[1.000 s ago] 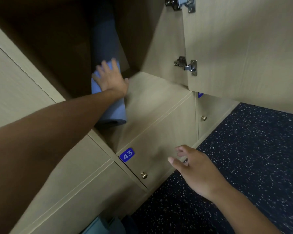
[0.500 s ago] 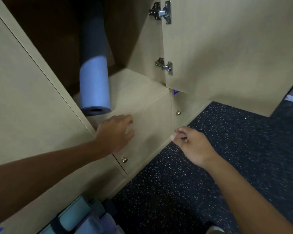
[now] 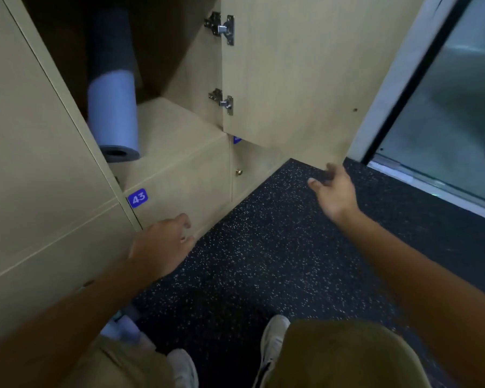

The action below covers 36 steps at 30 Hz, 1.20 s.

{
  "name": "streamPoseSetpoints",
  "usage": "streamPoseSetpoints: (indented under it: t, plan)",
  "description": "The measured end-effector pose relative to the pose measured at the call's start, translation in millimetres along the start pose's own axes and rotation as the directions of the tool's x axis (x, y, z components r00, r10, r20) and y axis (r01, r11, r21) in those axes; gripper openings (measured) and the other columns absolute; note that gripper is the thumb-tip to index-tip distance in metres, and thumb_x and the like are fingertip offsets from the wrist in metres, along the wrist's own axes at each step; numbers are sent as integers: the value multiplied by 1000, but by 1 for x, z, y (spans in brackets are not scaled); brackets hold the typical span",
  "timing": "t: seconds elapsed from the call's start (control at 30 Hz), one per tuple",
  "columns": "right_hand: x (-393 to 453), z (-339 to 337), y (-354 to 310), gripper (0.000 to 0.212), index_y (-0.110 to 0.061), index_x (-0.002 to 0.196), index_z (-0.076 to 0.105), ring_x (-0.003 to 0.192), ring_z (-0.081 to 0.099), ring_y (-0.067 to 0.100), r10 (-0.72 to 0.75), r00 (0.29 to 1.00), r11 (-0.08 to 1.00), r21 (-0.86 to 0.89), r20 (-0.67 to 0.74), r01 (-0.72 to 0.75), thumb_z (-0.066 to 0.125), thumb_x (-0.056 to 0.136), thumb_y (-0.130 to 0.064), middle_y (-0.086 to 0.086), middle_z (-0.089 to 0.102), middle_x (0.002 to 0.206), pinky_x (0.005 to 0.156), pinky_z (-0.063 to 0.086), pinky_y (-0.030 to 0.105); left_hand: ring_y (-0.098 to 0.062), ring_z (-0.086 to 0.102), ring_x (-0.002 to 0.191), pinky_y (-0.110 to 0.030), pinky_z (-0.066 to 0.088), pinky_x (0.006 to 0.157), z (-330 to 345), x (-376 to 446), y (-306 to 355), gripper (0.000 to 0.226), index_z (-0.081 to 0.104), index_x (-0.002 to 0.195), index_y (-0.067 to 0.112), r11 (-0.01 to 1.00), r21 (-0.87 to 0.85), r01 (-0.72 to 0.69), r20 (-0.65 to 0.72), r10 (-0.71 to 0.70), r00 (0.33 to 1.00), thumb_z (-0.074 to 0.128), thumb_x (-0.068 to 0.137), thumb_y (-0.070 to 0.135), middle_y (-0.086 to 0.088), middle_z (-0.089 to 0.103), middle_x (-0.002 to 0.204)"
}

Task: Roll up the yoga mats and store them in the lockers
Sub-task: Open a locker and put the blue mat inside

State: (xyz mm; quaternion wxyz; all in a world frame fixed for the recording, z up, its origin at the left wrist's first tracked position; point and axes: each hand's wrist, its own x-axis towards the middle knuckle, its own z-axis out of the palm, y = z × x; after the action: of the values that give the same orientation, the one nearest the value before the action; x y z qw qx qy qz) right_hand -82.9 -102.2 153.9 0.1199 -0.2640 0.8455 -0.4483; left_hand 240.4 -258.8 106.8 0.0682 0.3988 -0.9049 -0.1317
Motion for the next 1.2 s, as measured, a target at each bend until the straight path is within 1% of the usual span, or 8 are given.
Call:
streamPoseSetpoints:
  t: [0.13, 0.33, 0.43, 0.53, 0.67, 0.8, 0.87, 1.2]
  plan:
    - [34, -59, -1, 84, -11, 155, 31, 135, 48, 32, 14, 995, 992, -123, -96, -25, 79, 88, -28, 11, 39, 155, 113, 43, 50, -19, 66, 86, -36, 56, 76, 2, -18, 13, 28, 59, 117, 25, 997, -68, 34, 15, -33, 999, 56, 98, 46, 2, 73, 104]
    - [83, -103, -42, 127, -12, 159, 16, 143, 41, 34, 44, 996, 997, 64, -78, -39, 90, 62, -46, 12, 34, 161, 117, 37, 55, -22, 66, 94, -32, 49, 77, 8, -21, 31, 27, 64, 114, 23, 967, -214, 141, 78, -127, 989, 61, 98, 45, 2, 73, 105]
    - [92, -99, -74, 104, -10, 160, 11, 141, 40, 31, 54, 999, 991, 126, 3, -54, 82, 84, -20, 11, 32, 159, 120, 34, 50, -20, 66, 93, -34, 54, 82, 11, -15, 50, 29, 64, 114, 26, 952, -283, 120, 119, -90, 989, 61, 97, 49, 4, 71, 101]
    - [101, -82, -82, 104, -10, 154, 24, 137, 44, 27, 80, 997, 970, 231, -14, -75, 87, 72, -23, 6, 45, 148, 118, 37, 48, -19, 65, 90, -37, 56, 83, 20, -12, 57, 34, 61, 118, 26, 957, -268, 107, 196, -55, 979, 61, 96, 52, 3, 69, 98]
    - [103, -77, -77, 105, -12, 161, 7, 139, 41, 24, 116, 988, 928, 367, -100, -72, 80, 85, -15, 7, 32, 157, 117, 37, 43, -17, 64, 91, -34, 53, 79, 25, -9, 56, 36, 59, 121, 25, 965, -249, 86, 248, -22, 968, 60, 97, 52, 0, 68, 105]
    - [116, -83, -82, 67, -14, 144, 40, 109, 57, 11, 85, 996, 916, 396, -23, -69, 75, 86, -7, -1, 59, 126, 87, 48, 31, -19, 63, 92, -40, 55, 87, 32, -5, 45, 37, 60, 116, 26, 959, -263, 109, 283, -32, 959, 61, 95, 56, -1, 66, 104]
    - [114, -81, -84, 59, -17, 133, 43, 107, 55, 11, 83, 996, 905, 420, -16, -69, 75, 84, -8, 0, 60, 123, 85, 47, 32, -19, 62, 94, -40, 54, 88, 32, -5, 41, 37, 61, 115, 26, 957, -266, 118, 292, -37, 956, 61, 95, 56, -1, 65, 105]
    - [44, -63, -81, 83, -18, 143, 38, 112, 61, 21, 43, 999, 886, 463, -26, -26, 79, 71, -20, 10, 52, 143, 97, 55, 35, -19, 62, 100, -40, 53, 92, 17, -8, 46, 41, 60, 123, 25, 979, -183, 92, 299, -34, 954, 59, 97, 56, 0, 66, 114]
